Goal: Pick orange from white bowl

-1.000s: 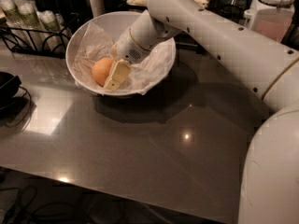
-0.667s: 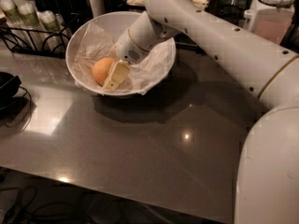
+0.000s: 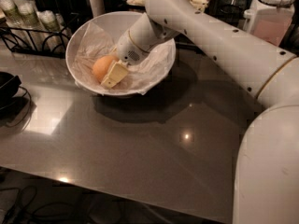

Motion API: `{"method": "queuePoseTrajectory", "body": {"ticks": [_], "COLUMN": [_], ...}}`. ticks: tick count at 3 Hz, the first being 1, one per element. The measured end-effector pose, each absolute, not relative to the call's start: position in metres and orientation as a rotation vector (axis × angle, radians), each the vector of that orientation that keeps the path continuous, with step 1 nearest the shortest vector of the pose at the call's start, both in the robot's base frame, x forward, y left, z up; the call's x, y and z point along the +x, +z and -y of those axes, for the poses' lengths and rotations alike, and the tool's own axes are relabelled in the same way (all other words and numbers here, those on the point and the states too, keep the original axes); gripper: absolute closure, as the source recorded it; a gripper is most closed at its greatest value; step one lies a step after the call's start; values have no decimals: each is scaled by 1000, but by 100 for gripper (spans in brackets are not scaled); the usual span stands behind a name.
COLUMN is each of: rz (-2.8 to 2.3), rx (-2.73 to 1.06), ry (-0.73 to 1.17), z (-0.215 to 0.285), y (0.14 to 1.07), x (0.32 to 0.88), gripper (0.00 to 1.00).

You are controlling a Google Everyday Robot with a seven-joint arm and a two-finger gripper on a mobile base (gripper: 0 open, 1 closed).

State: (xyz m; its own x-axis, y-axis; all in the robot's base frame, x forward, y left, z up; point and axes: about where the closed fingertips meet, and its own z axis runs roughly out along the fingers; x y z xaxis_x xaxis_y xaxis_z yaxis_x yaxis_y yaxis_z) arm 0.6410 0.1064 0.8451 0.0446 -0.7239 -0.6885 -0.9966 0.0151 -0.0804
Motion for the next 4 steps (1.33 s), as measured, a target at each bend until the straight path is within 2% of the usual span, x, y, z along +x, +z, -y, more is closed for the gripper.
{"method": "queuePoseTrajectory", "body": {"ticks": [2, 4], "rz": [-1734, -1693], "rx": [-1764, -1741], "ry": [625, 645], "z": [-106, -103], "y": [845, 856], "x": [641, 637], "gripper": [100, 100]}}
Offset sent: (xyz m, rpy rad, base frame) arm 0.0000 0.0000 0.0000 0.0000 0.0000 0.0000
